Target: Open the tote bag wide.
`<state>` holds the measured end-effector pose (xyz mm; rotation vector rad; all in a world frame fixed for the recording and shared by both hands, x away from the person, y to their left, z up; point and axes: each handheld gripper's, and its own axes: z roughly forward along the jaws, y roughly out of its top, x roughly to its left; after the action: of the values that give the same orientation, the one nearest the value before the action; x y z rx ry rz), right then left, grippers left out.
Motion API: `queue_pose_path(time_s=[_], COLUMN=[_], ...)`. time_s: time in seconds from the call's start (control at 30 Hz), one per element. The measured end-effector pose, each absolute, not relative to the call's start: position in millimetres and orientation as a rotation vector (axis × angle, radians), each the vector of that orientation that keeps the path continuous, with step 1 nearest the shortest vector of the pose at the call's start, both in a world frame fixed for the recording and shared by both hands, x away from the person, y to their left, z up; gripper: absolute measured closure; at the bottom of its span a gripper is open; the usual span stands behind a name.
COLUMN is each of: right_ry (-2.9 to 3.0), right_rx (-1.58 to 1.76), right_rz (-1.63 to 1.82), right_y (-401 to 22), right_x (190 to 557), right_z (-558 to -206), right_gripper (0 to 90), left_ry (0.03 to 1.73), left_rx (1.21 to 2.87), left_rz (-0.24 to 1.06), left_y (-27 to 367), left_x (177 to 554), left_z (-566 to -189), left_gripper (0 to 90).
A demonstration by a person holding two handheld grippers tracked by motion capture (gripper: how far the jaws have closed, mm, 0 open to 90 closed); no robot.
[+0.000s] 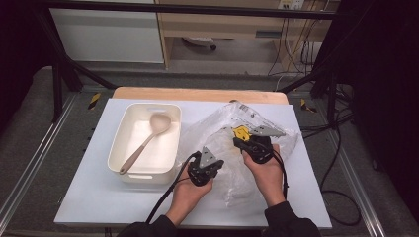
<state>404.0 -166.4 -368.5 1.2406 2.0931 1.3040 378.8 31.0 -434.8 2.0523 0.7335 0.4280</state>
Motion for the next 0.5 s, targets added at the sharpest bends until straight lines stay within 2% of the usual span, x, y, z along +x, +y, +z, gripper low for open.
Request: queue_pose_path(time_s=[0.5], right_ry=[1.995], right_rx=[1.235], right_rz=[1.409], right_y=[-174.4], right_x=[413.6], right_z=[-332.5], right_gripper=[90.0], left_ry=[0.755], left_rx=[2.169], left_rz=[0.395], left_y=[21.6], left_x=[392.9], left_z=[-459.2], left_gripper=[90.0])
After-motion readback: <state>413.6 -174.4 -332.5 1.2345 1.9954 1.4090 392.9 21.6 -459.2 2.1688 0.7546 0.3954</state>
